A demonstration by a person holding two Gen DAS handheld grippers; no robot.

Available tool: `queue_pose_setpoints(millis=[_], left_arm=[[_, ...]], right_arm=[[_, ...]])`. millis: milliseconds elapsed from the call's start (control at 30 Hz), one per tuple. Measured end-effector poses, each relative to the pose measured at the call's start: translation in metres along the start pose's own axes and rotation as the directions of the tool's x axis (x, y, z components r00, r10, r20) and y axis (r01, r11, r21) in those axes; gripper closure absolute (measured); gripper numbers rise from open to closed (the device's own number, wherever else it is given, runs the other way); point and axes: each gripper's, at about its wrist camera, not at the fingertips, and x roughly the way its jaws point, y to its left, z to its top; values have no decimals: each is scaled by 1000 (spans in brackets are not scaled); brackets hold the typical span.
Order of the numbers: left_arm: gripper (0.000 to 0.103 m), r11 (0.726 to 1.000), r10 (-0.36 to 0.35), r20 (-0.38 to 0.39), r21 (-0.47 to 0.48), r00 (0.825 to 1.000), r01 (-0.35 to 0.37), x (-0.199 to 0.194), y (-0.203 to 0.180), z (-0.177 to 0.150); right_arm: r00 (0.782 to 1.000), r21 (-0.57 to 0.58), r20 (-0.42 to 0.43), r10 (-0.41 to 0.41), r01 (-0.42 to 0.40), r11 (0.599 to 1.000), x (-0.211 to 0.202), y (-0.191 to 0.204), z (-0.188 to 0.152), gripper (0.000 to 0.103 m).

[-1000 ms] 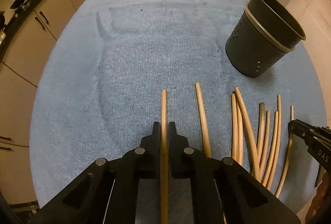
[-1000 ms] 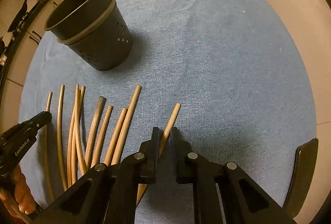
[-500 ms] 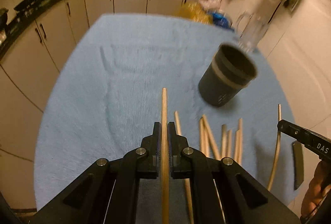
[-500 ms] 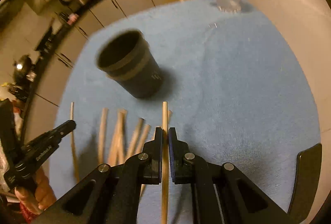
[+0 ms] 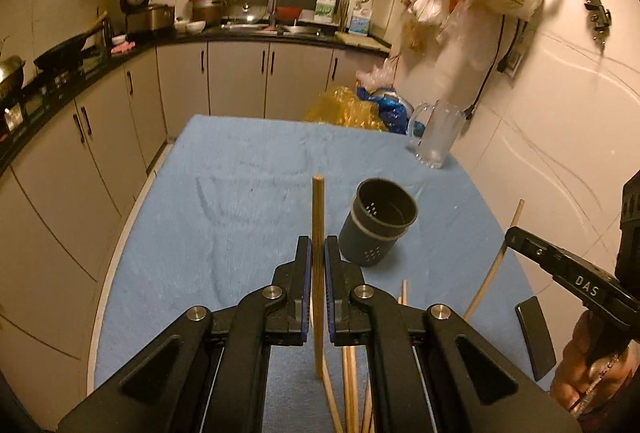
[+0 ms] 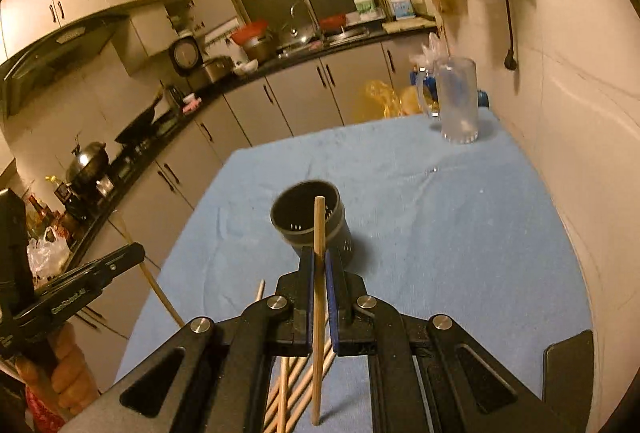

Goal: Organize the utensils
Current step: 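Lift the chopstick upright and carry it over the black holder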

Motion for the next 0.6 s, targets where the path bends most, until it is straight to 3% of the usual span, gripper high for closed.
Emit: queue_pose_setpoints(millis=[333,600], left_arm=[[97,1000,-1,56,19,998,-1,-22,-15,25],[97,1000,-14,102,16,995,12,-30,-27,57]], right_arm=[[998,19,67,18,-20,1000,-19,-5,14,97],[989,52,143,37,-45,998,-33,-4,47,97]])
